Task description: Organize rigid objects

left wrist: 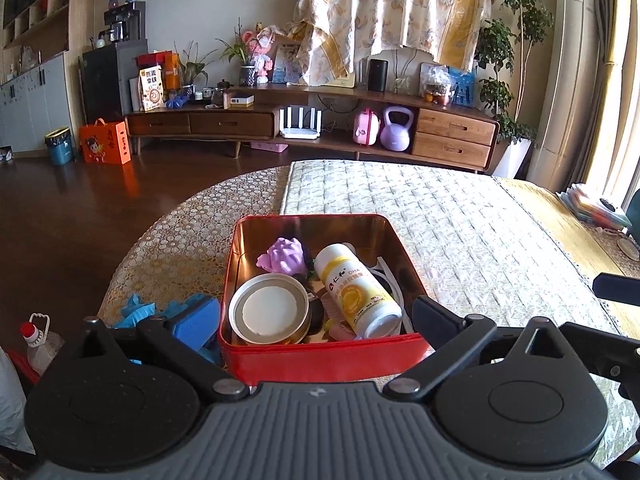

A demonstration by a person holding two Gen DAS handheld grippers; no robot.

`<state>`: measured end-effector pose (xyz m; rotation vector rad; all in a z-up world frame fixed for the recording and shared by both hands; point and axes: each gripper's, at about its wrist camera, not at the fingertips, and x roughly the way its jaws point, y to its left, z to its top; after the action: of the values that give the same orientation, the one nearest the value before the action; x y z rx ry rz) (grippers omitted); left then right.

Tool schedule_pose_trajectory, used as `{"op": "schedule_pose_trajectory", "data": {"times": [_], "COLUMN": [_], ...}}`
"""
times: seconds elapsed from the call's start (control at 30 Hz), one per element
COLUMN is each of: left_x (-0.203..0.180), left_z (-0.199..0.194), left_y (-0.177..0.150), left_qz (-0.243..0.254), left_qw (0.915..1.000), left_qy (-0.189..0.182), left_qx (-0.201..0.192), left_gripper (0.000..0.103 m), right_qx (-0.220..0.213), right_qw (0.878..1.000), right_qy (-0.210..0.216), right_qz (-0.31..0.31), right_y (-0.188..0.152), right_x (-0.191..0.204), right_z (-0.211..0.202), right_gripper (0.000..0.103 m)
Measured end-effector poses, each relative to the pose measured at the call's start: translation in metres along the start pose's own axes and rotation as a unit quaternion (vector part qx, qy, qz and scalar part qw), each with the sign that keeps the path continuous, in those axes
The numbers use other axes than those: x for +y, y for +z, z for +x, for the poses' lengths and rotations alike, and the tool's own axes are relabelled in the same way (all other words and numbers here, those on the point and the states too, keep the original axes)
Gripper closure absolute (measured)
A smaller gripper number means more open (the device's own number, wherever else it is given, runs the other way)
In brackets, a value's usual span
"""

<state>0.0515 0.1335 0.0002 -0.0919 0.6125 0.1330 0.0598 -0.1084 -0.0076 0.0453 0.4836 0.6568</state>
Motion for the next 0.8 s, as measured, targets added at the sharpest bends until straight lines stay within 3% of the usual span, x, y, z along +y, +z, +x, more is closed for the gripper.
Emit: {"op": "schedule_pose_trajectory", "data": {"times": [0.8], "left_x": [-0.018], "left_z": [-0.006], "left_y": [-0.006], "left_qz": [0.012], "left_qw": [0.9999], "left_qy": [-0.008], "left_qx": [0.001], "left_gripper": [0.0], "right_qx": [0.011], "right_qw": [0.999], "right_qy": [-0.012], "right_qz": [0.037], "right_y": [-0.016], "right_x": [-0.021], "right_z": [-0.004], "right_gripper": [0.0]}}
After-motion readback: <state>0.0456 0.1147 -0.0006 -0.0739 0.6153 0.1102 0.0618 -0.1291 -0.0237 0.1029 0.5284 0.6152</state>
